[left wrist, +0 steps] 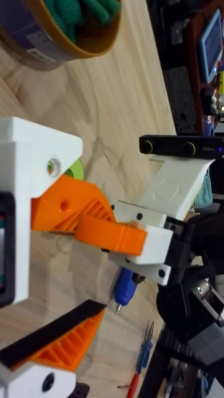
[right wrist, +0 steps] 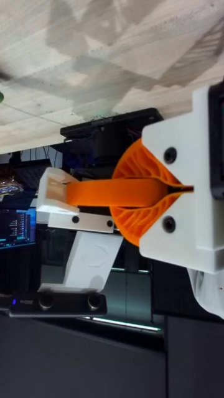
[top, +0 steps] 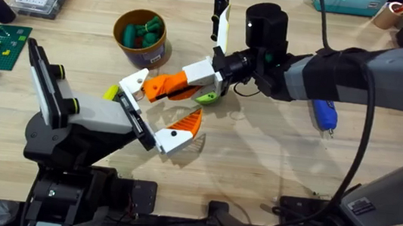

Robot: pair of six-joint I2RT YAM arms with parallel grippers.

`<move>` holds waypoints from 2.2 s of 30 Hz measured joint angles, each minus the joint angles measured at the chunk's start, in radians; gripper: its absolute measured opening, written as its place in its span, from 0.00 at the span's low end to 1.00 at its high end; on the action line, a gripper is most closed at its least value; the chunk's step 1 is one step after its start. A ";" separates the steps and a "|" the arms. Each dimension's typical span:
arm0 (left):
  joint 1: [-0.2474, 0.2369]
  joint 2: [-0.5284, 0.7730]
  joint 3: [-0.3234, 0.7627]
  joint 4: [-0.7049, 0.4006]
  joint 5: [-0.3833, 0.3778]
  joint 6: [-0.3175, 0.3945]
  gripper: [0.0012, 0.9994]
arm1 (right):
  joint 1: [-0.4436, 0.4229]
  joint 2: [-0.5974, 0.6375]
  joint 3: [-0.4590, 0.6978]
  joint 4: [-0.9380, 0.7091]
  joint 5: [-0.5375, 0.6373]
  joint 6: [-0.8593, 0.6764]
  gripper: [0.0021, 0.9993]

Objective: Pick up the gripper from the table and insert it into the empty holder that is missing its gripper. Then pick up a screw, insert it into the mounting hole, and use the screwdriver to tighten it. Finally, clean up the table by picking up the vegetable and placing it into the bucket.

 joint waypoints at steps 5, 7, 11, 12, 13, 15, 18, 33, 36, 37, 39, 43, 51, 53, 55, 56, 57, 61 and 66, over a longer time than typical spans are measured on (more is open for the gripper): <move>0.001 0.000 0.002 -0.019 -0.008 -0.003 0.99 | 0.000 0.001 0.000 -0.013 -0.002 0.001 0.02; 0.001 0.000 0.002 -0.020 -0.008 -0.003 0.99 | 0.000 0.001 0.000 -0.013 -0.002 0.001 0.02; 0.001 0.000 0.002 -0.020 -0.007 -0.003 0.99 | 0.000 0.001 0.000 -0.013 -0.002 0.003 0.02; 0.001 0.000 0.002 -0.020 -0.007 -0.003 0.99 | 0.000 0.001 0.000 -0.013 -0.003 0.004 0.02; 0.001 0.000 0.002 -0.020 -0.007 -0.003 0.99 | 0.000 0.001 0.000 -0.013 -0.003 0.005 0.02; 0.001 0.000 0.002 -0.021 0.004 -0.003 0.99 | -0.005 0.001 0.000 -0.012 -0.004 0.023 0.02; 0.001 0.000 0.002 -0.021 0.017 -0.003 0.99 | -0.011 0.001 0.001 -0.013 -0.010 0.035 0.02; 0.004 0.000 0.002 -0.024 0.034 -0.006 0.99 | -0.015 0.001 0.006 -0.014 0.010 0.078 0.02; 0.004 0.000 0.002 -0.024 0.046 -0.006 0.99 | -0.022 0.001 0.006 -0.015 0.013 0.078 0.02; 0.004 0.000 0.002 -0.025 0.051 -0.006 0.99 | -0.026 0.001 0.006 -0.016 0.015 0.078 0.02; 0.004 0.000 0.002 -0.025 0.064 -0.006 0.99 | -0.037 0.001 0.006 -0.017 0.019 0.078 0.02; 0.004 0.000 0.002 -0.026 0.096 -0.006 0.99 | -0.052 0.001 0.006 -0.018 0.029 0.077 0.02; 0.005 0.000 0.001 -0.028 0.102 -0.006 0.99 | -0.047 0.001 0.006 -0.019 0.029 0.078 0.02; 0.008 0.000 0.001 -0.028 0.101 -0.006 0.99 | -0.042 0.001 0.006 -0.019 0.031 0.078 0.02; 0.011 0.000 0.001 -0.030 0.096 -0.007 0.99 | -0.035 0.001 0.006 -0.018 0.038 0.078 0.02; 0.012 0.000 0.001 -0.030 0.092 -0.009 0.99 | -0.031 0.001 0.006 -0.018 0.042 0.079 0.02; 0.014 0.000 0.001 -0.030 0.089 -0.010 0.99 | -0.027 0.001 0.006 -0.017 0.046 0.079 0.02; 0.018 0.000 0.001 -0.029 0.080 -0.012 0.99 | -0.009 0.001 0.009 -0.014 0.059 0.082 0.02; 0.019 0.000 0.001 -0.028 0.075 -0.013 0.99 | 0.000 0.001 0.011 -0.014 0.063 0.081 0.02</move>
